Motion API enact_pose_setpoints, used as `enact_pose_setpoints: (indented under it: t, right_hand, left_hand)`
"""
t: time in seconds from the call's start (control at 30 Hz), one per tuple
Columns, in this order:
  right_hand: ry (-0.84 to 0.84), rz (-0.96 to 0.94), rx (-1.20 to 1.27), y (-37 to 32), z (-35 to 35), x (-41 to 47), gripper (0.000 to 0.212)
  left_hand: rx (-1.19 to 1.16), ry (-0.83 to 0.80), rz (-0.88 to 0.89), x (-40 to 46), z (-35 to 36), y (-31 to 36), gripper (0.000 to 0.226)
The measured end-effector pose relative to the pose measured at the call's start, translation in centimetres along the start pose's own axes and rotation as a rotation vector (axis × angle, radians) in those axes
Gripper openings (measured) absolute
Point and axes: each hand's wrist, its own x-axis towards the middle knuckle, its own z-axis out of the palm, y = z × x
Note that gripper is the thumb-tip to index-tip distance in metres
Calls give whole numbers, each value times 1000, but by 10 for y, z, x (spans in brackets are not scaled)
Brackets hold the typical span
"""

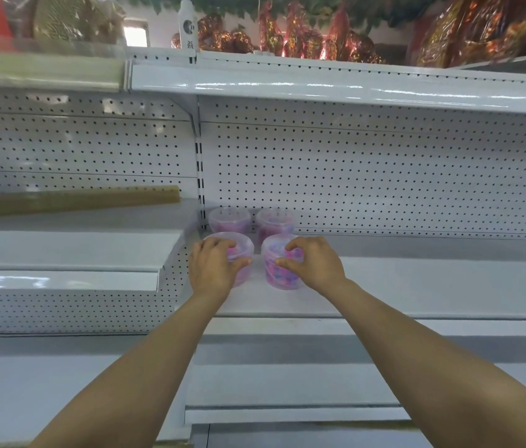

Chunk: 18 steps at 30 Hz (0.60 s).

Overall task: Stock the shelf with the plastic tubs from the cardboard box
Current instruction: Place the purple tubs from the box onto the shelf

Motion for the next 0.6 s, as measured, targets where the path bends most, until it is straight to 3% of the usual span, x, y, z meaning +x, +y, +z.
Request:
enact_pose_setpoints:
  t: [0.3,0.6]
  right_hand:
    - [-60,-10,-110,-6,13,34,55]
    - [-114,-42,-261,-14,12,39,61]
  left_hand:
    - [-99,-30,-7,33,19,-12,45]
    - [-9,-14,6,38,21,-8,49]
